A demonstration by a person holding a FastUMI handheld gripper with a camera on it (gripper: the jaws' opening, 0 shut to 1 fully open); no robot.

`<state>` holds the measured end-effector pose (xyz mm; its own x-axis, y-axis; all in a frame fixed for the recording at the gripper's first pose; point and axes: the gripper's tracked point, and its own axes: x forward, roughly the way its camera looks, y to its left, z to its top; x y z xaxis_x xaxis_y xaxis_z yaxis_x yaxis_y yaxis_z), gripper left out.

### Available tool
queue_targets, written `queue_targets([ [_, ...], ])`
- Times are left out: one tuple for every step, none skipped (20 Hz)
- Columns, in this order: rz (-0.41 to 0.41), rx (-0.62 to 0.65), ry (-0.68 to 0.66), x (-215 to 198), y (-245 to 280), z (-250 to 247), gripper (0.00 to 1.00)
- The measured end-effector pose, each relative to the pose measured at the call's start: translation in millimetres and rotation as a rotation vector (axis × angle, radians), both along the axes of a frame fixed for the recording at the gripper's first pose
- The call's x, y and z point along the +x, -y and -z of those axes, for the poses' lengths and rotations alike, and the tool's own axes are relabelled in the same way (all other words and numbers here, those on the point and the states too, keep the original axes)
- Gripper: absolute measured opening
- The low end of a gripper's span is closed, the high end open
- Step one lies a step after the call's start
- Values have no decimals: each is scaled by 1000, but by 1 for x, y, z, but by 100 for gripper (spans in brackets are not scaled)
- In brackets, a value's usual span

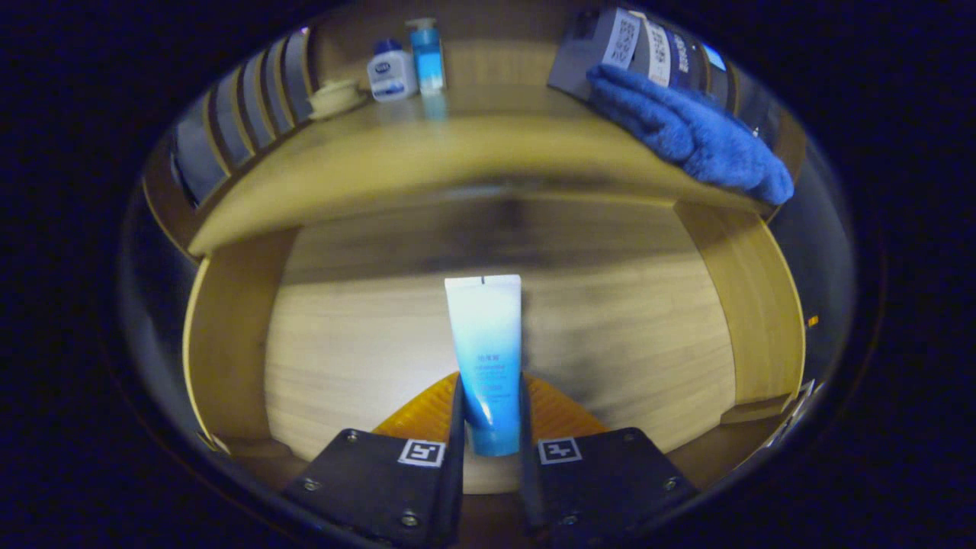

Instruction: Pull open the drawer, take out the items inside it, and place them on the countertop above the cabinet.

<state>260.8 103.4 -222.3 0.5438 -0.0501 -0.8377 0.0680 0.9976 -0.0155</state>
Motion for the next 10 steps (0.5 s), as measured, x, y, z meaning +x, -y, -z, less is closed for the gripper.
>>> queue_targets([
  [0,-17,40,-2,-1,-15,30],
  [-1,-34,75,2,-3,-32,30],
  [-3,-49,114,4,-5,-48,30],
  [0,-60,148,10,-6,-65,30],
  [5,-73,173,15,-4,-82,30],
  [10,-88,189,21,1,-97,30],
  [7,-98,205,29,3,-109,30],
  [0,-99,222,42,2,-116,30],
  [-3,-95,243,54,4,-122,30],
  [-3,-85,255,65,4,-126,30],
])
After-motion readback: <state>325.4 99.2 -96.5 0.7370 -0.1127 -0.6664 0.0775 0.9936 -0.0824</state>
